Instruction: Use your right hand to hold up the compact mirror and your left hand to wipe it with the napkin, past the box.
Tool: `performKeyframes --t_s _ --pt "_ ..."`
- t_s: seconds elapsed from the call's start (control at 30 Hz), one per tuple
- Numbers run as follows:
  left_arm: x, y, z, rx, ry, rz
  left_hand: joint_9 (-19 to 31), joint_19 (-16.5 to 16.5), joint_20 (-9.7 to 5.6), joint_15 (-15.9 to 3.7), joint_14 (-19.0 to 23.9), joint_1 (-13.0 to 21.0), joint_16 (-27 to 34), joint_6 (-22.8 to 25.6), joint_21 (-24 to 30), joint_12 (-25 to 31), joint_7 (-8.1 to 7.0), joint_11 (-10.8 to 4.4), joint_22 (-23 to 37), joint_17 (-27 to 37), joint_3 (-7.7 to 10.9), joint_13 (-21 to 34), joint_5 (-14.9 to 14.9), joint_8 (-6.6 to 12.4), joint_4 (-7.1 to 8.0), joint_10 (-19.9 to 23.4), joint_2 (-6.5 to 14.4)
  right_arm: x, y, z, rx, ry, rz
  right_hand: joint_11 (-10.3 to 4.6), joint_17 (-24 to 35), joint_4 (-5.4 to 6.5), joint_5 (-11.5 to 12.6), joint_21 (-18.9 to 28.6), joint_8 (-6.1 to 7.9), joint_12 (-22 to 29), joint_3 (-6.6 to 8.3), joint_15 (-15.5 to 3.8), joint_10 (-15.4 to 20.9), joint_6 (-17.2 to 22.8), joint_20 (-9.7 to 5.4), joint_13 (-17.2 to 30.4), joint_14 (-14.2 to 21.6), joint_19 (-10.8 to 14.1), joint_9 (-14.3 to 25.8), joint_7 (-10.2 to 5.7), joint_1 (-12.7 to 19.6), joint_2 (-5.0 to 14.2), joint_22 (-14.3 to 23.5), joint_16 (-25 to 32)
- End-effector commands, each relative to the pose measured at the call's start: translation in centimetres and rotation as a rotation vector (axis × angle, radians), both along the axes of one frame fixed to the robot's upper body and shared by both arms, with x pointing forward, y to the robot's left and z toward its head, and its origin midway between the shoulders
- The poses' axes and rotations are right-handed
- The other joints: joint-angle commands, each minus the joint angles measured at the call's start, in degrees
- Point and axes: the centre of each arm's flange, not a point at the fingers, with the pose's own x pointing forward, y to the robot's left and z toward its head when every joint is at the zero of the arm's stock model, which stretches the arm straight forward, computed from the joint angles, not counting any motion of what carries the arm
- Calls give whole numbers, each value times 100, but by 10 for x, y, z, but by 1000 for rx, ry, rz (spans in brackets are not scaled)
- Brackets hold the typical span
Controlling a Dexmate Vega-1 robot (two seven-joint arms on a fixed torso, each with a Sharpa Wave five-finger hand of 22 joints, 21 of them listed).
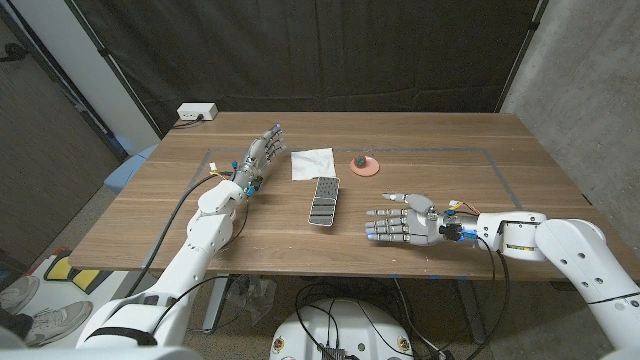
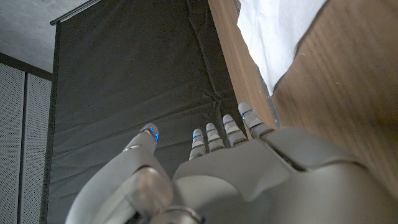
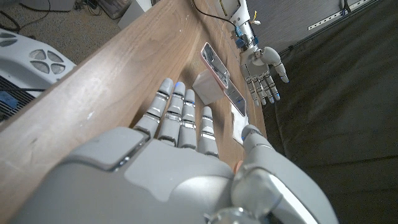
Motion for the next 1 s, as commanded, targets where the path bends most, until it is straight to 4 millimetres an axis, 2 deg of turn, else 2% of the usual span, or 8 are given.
performKeyframes --t_s 0.03,0.33,0.4,0.5,0.7,0.83,0.87,1.0 --pt "4 -3 -2 0 10 -1 5 -4 17 -156 -16 0 15 11 -15 -6 -15 -28 25 17 12 9 -21 -3 24 -41 11 4 26 -17 69 129 104 0 15 49 -16 38 18 -15 4 -20 53 97 -3 10 50 60 15 1 -53 -2 13 4" --pt "1 -3 -2 -1 8 6 5 -3 20 -158 -17 0 16 15 -18 -5 -15 -33 25 17 13 8 -24 -11 27 -44 13 7 33 -29 16 160 115 -39 4 59 -10 48 13 -44 39 -56 58 142 -23 10 46 52 14 4 -43 -23 17 -31" --pt "1 -3 -2 0 7 8 5 -6 25 -158 -17 0 17 13 -20 -4 -14 -28 25 17 13 8 -24 -13 27 -40 13 8 35 -30 -1 159 122 -58 -6 47 -6 36 -4 -88 62 -79 -4 132 -46 10 -71 0 13 -10 -23 -46 18 -99" --pt "0 -3 -2 0 8 10 5 -3 22 -157 -19 0 17 13 -20 -4 -12 -15 25 16 13 8 -25 -17 28 -43 14 9 38 -32 -19 149 112 -66 -15 19 0 -37 -75 -210 126 -20 -173 52 -136 13 -564 -238 15 -5 28 -82 14 -313" --pt "-2 -3 -1 1 10 13 6 0 20 -160 -17 0 18 16 -21 -3 -12 -30 25 16 13 8 -27 -22 31 -41 15 11 44 -34 -18 140 120 -58 -29 -44 5 -45 -115 -223 158 -70 -160 -27 -155 14 -759 -270 16 -19 91 -130 9 -369" --pt "-2 -3 -2 2 11 14 6 5 24 -159 -18 -1 18 20 -21 -2 -11 -18 26 16 13 8 -28 -24 32 -39 15 13 50 -37 -6 141 126 -60 -40 -118 6 -11 -140 -237 184 -169 -149 -79 -355 15 -811 -189 19 -39 163 -159 5 -352" --pt "-2 -4 -2 3 12 14 6 3 29 -158 -20 -1 18 20 -22 -3 -11 -17 26 16 13 8 -29 -25 32 -41 16 13 51 -38 2 143 129 -262 -37 -176 -3 49 -153 -364 198 -264 -460 -102 -485 10 -749 -56 24 -35 213 -176 -2 -299" --pt "-3 -4 -2 0 14 14 6 0 28 -154 -18 -1 19 20 -25 -3 -15 -26 26 16 13 8 -30 -29 34 -44 16 16 58 -40 16 149 150 -328 -44 -225 -1 167 -174 -361 231 -445 -448 -163 -719 12 -587 231 25 -35 263 -172 -4 -247"
